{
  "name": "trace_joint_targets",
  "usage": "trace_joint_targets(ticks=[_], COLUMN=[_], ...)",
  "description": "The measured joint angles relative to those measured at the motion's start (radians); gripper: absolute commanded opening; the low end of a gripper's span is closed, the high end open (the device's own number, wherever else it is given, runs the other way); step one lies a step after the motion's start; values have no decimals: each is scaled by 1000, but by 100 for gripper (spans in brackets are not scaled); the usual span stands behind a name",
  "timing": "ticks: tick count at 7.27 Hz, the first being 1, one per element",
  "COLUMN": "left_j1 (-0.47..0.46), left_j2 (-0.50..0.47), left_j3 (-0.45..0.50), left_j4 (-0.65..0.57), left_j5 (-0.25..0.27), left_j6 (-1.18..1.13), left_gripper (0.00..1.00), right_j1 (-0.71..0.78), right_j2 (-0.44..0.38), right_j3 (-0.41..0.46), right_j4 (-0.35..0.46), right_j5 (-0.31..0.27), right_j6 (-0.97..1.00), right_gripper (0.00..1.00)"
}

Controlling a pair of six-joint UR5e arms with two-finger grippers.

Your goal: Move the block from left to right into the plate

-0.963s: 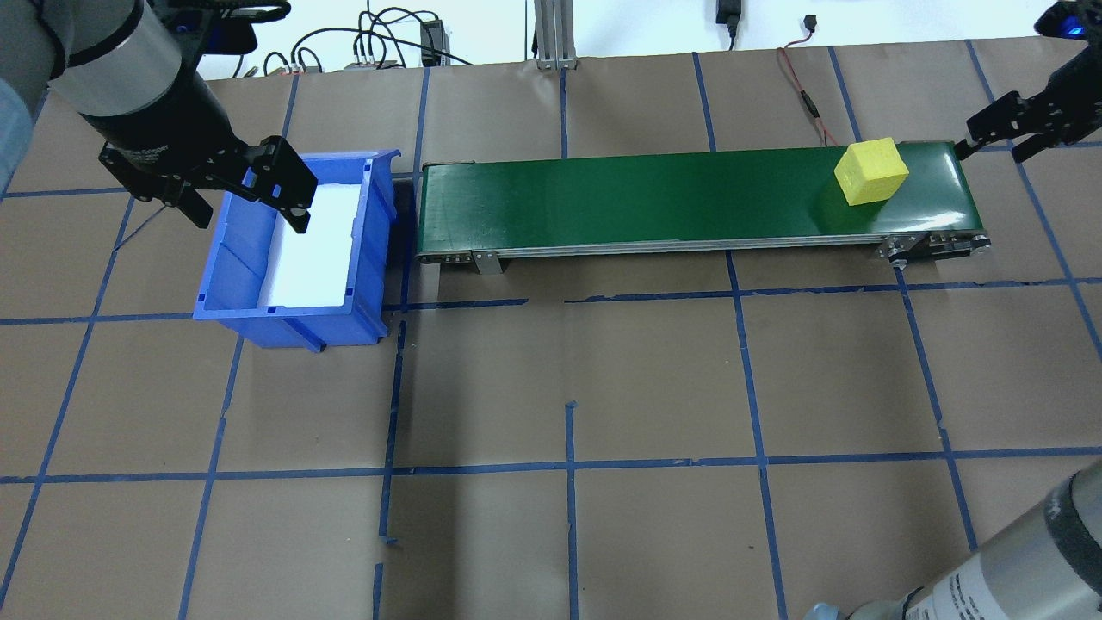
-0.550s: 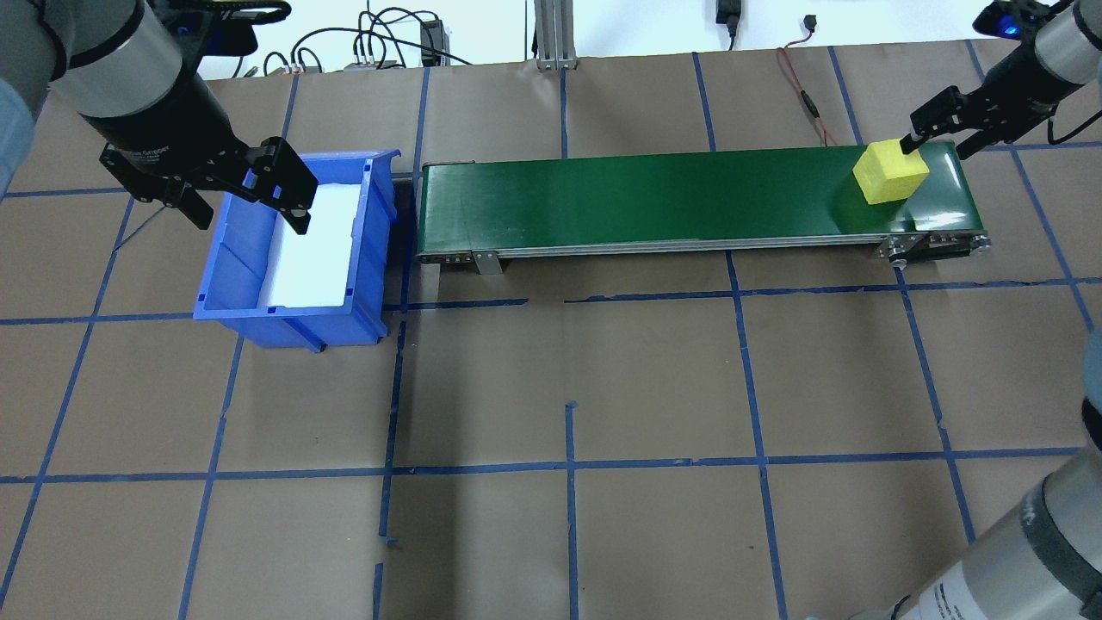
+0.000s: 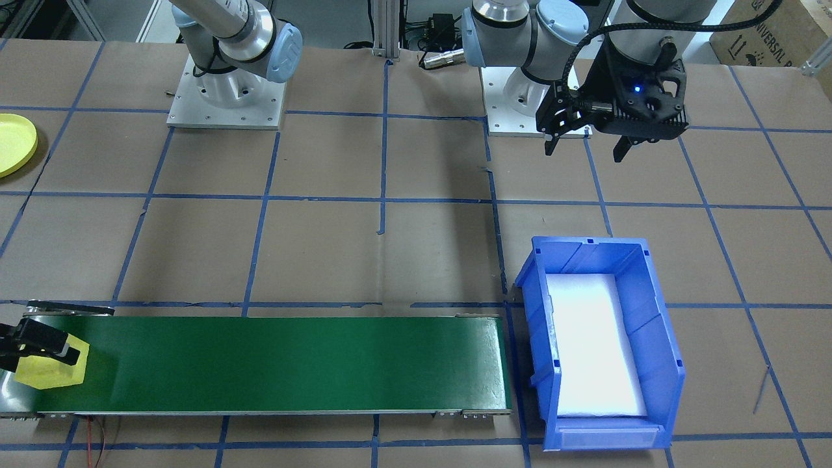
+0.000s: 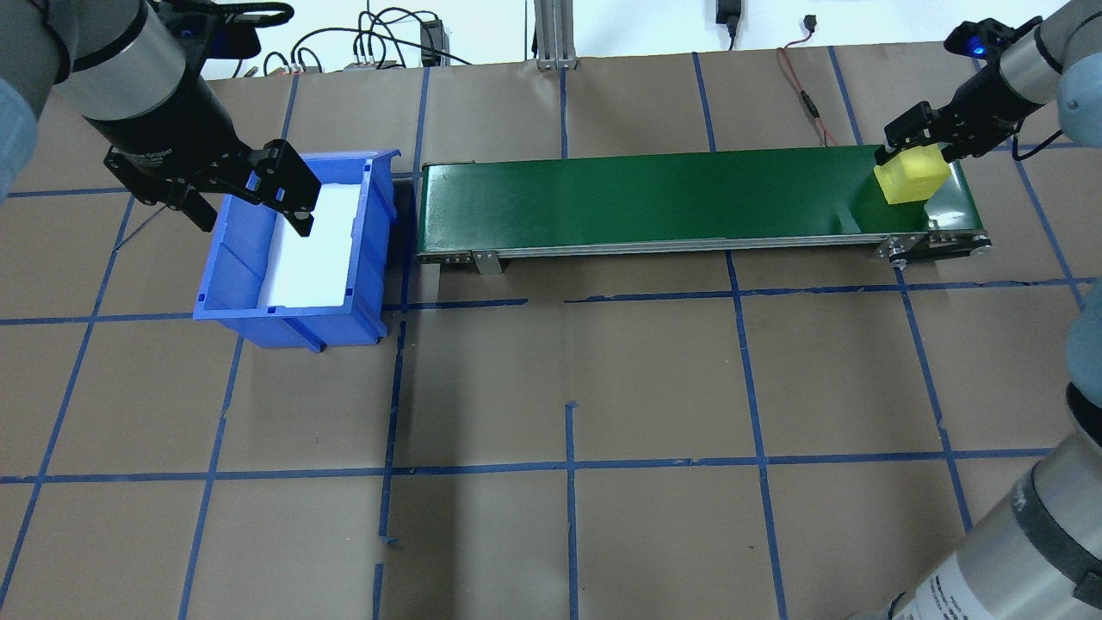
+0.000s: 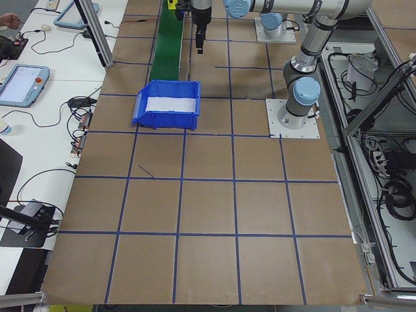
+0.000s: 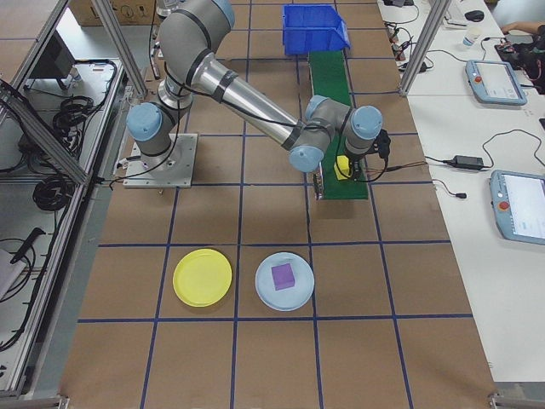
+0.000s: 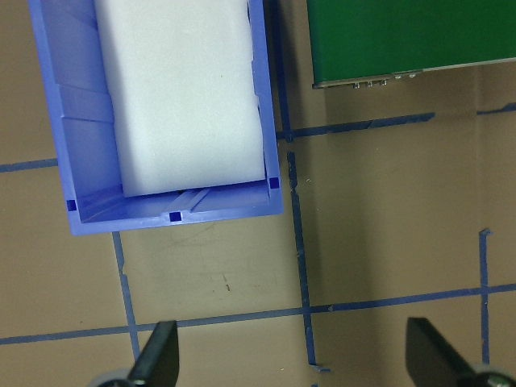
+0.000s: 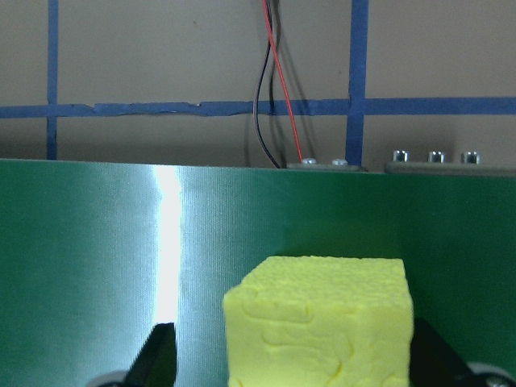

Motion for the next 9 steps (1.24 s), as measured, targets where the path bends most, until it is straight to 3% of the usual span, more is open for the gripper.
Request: trace_joint_targets(ticks=[1,3,4,6,9], left_j1=[0,0,0,0,0], left_j2=[0,0,0,0,0], left_j3=[0,0,0,0,-1], left_j4=[0,1,1,2,2], left_j5=[-1,-2,-2,-2,-2], left_j6=[0,0,0,0,0], left_gripper=[100,100,100,100,100], right_j1=[0,0,0,-1,-34], right_j2=[3,5,2,-16,-94], right_j3=[15,40,42,32,42], right_j4=[-18,-39,-48,-56,-12], right_j5=[-32,-96,-108,-138,-245], right_j6=[1,12,31,58,-14], right_gripper=[90,56,44,37,38])
